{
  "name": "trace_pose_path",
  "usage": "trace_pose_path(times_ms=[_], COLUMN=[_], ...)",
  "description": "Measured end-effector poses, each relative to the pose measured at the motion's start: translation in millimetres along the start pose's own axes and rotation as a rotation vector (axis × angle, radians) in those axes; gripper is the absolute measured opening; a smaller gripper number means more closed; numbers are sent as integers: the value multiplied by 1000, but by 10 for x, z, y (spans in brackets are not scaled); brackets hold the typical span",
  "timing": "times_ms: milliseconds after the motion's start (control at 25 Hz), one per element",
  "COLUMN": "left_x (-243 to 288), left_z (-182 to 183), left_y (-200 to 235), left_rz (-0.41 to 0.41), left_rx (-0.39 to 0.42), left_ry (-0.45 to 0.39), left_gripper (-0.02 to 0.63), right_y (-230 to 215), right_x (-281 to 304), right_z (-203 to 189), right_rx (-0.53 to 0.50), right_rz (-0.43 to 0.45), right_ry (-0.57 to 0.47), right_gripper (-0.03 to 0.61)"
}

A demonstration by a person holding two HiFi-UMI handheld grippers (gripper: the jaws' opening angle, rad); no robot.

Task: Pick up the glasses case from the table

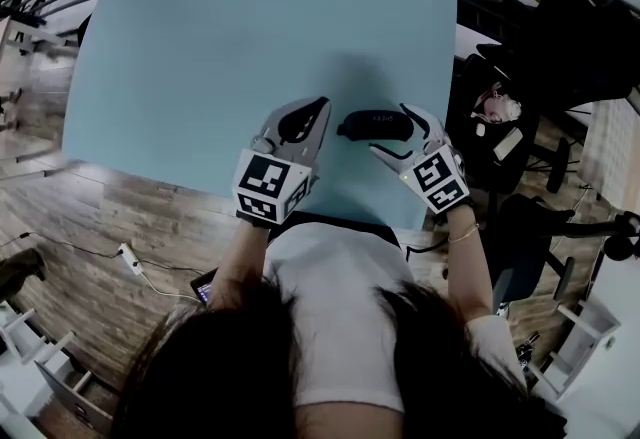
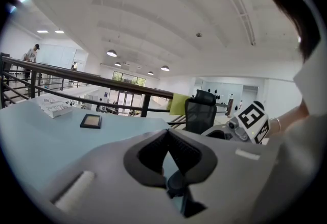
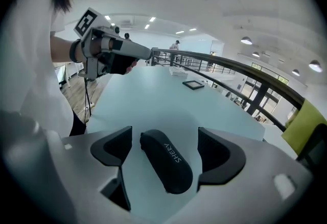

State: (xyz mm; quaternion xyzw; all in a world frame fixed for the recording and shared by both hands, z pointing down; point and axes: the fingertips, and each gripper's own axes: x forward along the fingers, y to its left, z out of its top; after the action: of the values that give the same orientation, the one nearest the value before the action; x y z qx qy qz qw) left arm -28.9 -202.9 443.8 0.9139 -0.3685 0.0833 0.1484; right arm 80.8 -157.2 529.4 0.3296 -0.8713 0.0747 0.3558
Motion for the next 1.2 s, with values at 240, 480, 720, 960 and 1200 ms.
trace_pose_path(times_ms=[240, 480, 720, 960, 1200], left_x=[22, 64, 66, 80, 135], left_z=[-140, -238, -350, -507, -565], left_y=[-2, -47, -35, -44, -76], left_rz=[1, -4, 1, 9, 8], left_rx=[-21, -33, -44, -58, -63], left_ry=[18, 29, 52, 79, 89], left_gripper=[57, 57, 57, 57, 57], right_y=[70, 84, 56, 43, 25], right_x=[198, 349, 490, 583, 666], right_z=[-340, -538, -732, -872, -960], right_rx=[-77, -149, -205, -260, -323], right_rz=[58, 89, 110, 143, 187], right_ry=[130, 194, 249, 287, 322], right_gripper=[376, 376, 376, 376, 374])
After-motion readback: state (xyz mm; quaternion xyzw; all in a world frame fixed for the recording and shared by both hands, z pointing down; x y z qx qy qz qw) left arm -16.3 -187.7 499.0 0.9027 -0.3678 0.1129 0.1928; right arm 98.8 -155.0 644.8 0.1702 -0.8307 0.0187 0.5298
